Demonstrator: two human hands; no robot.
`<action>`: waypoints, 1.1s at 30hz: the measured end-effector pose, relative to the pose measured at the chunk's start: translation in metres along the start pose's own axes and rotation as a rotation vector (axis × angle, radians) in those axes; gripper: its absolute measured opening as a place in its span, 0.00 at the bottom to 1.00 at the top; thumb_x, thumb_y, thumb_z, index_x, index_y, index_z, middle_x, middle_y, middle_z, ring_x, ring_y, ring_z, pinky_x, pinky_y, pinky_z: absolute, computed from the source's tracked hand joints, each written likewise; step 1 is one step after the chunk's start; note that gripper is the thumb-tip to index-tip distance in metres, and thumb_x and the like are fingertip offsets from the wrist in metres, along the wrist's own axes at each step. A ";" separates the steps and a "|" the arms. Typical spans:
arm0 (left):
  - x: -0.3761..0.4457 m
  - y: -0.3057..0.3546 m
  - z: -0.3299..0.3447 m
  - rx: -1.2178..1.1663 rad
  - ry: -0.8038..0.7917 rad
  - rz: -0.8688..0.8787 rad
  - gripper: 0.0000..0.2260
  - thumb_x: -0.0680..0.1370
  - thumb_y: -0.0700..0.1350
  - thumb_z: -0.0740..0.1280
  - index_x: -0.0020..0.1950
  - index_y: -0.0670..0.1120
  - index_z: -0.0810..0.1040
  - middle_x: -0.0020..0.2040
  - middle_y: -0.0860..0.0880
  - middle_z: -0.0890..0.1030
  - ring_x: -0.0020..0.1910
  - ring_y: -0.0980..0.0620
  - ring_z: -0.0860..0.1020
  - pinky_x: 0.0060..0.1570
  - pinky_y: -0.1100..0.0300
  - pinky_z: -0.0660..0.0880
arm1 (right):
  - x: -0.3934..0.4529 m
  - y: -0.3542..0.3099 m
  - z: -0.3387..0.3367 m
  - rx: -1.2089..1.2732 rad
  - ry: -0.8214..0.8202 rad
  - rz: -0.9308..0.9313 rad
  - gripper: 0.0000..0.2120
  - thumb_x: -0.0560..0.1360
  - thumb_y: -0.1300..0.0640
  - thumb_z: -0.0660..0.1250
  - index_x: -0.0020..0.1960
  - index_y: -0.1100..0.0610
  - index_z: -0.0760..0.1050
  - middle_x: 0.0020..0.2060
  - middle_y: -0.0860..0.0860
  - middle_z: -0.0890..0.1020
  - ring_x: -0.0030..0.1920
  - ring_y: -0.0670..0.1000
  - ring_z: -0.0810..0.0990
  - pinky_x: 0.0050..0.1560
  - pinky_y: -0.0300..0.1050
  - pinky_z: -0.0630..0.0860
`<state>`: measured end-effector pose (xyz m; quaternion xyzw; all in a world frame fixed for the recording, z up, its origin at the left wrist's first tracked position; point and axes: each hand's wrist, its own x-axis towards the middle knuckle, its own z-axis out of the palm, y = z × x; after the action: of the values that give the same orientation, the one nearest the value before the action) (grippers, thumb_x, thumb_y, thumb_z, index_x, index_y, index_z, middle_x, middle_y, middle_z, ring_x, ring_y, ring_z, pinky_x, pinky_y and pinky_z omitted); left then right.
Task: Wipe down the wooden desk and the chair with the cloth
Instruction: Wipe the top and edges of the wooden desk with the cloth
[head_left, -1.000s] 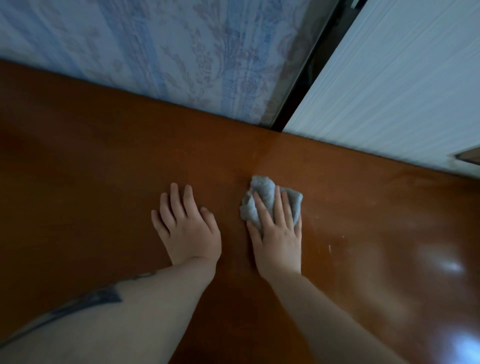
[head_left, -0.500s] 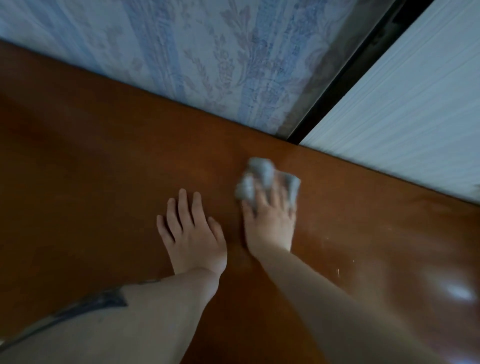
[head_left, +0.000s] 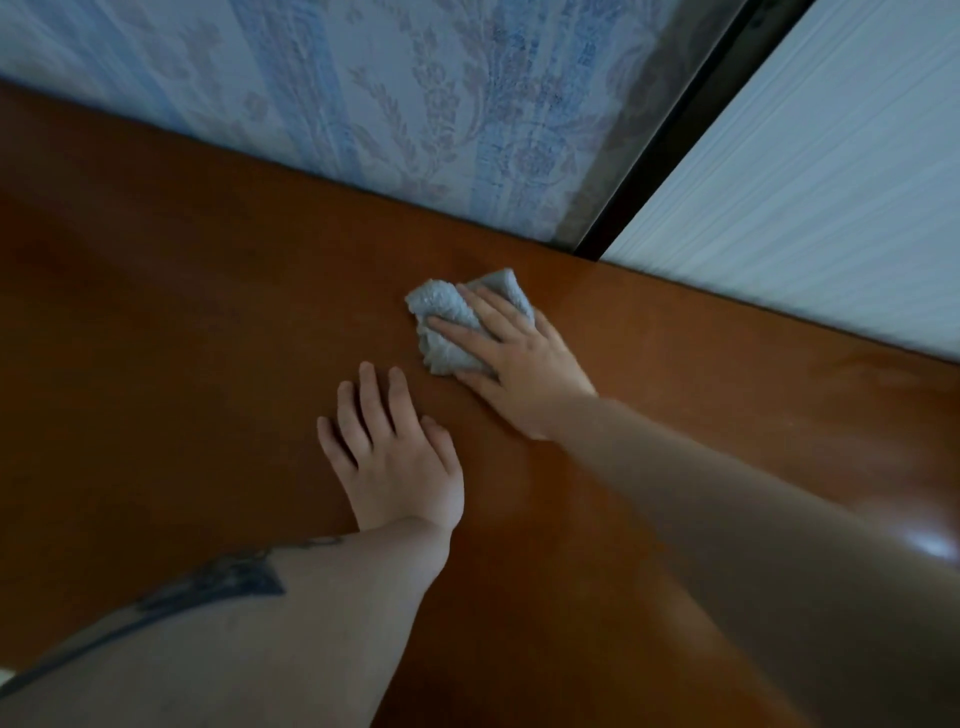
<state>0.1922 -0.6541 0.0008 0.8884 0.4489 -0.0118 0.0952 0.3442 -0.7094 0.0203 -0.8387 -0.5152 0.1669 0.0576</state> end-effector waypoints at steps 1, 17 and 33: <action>0.001 0.000 0.000 -0.008 0.001 0.002 0.24 0.78 0.50 0.51 0.74 0.45 0.64 0.76 0.43 0.63 0.75 0.41 0.58 0.73 0.38 0.54 | 0.005 0.014 -0.001 0.000 -0.008 0.027 0.26 0.82 0.41 0.52 0.77 0.36 0.48 0.79 0.47 0.50 0.78 0.47 0.44 0.75 0.51 0.43; -0.002 -0.001 -0.003 -0.109 -0.018 0.012 0.22 0.81 0.49 0.54 0.75 0.47 0.61 0.78 0.45 0.58 0.77 0.44 0.52 0.74 0.42 0.46 | -0.064 0.025 0.022 0.210 0.309 0.648 0.25 0.82 0.45 0.56 0.77 0.43 0.57 0.79 0.49 0.54 0.78 0.50 0.49 0.76 0.57 0.51; -0.057 0.002 -0.014 -0.626 0.173 0.188 0.20 0.78 0.41 0.61 0.70 0.46 0.70 0.75 0.48 0.65 0.74 0.48 0.61 0.73 0.44 0.58 | -0.198 -0.086 0.070 0.237 0.142 0.432 0.27 0.82 0.47 0.55 0.79 0.43 0.52 0.79 0.49 0.46 0.77 0.47 0.36 0.77 0.55 0.39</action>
<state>0.1586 -0.6983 0.0209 0.8512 0.3533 0.2109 0.3259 0.1662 -0.8498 0.0213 -0.9262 -0.2957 0.1751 0.1549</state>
